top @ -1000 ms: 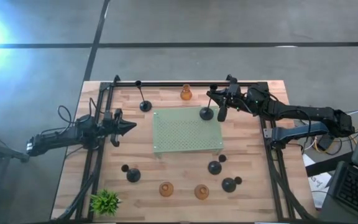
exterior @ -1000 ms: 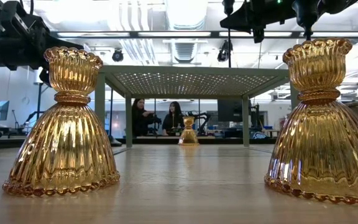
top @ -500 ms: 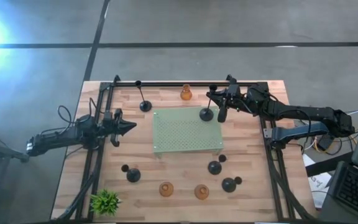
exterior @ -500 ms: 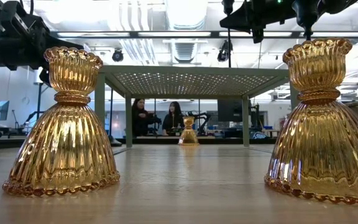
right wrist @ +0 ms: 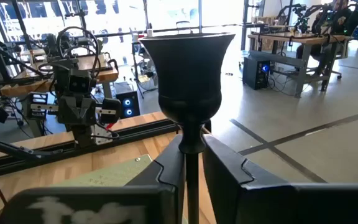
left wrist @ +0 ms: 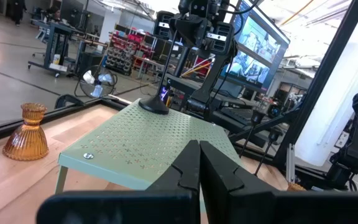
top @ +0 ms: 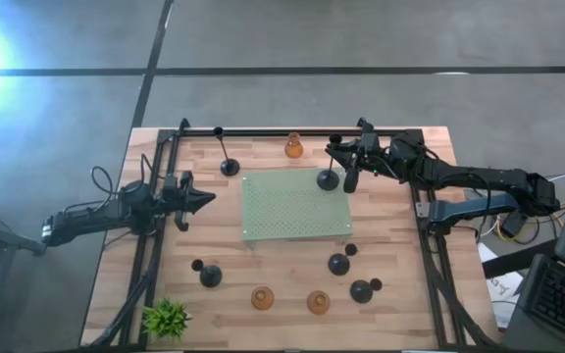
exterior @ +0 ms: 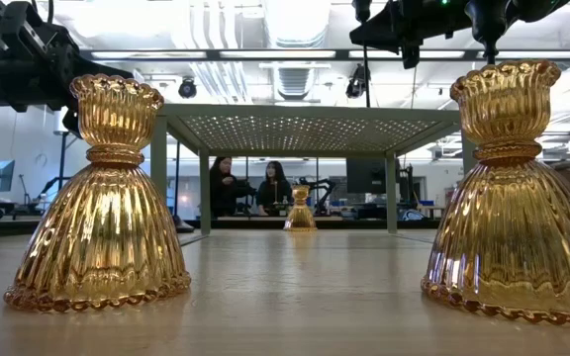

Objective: Pick & Place candle stick holders
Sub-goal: Put the top right large black candle holder on the shelf

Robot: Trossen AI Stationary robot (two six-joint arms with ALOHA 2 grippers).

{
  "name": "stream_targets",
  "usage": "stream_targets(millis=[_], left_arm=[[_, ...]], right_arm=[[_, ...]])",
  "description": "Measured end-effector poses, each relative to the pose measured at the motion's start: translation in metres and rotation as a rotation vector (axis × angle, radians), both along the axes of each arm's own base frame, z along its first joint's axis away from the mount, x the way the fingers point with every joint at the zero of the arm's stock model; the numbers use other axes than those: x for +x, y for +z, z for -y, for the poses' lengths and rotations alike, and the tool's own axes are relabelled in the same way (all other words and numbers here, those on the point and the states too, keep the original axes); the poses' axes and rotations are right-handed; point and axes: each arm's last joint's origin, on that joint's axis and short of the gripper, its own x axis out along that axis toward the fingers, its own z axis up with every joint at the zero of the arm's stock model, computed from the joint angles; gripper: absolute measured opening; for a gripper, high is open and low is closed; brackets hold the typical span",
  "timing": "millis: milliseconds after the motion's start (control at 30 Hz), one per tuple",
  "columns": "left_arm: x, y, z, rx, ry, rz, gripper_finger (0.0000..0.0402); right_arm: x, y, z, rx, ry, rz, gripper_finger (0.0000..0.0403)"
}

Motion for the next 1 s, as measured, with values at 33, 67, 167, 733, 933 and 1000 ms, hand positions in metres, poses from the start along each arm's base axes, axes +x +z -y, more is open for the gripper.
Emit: stream_targets(millis=[33, 67, 167, 733, 933, 1000], left_arm=[[0.0, 0.0001, 0.0, 0.0, 0.0, 0.0, 0.0005], [0.0, 0.0, 0.0, 0.0, 0.0, 0.0, 0.0005], [0.0, 0.0, 0.0, 0.0, 0.0, 0.0, 0.0005], [0.0, 0.0, 0.0, 0.0, 0.0, 0.0, 0.0005], [0.0, 0.0, 0.0, 0.0, 0.0, 0.0, 0.0005], [0.0, 0.0001, 0.0, 0.0, 0.0, 0.0, 0.0005]], right_arm=[[0.0, 0.0, 0.0, 0.0, 0.0, 0.0, 0.0059], [0.0, 0.0, 0.0, 0.0, 0.0, 0.0, 0.0066], [0.0, 0.0, 0.0, 0.0, 0.0, 0.0, 0.0087], [-0.0006, 0.0001, 0.0018, -0.044, -0.062, -0.016, 0.0189], [-0.0006, -0.0004, 0.0015, -0.043, -0.059, -0.021, 0.021], [-0.0005, -0.0009, 0.0014, -0.041, -0.053, -0.026, 0.0219]])
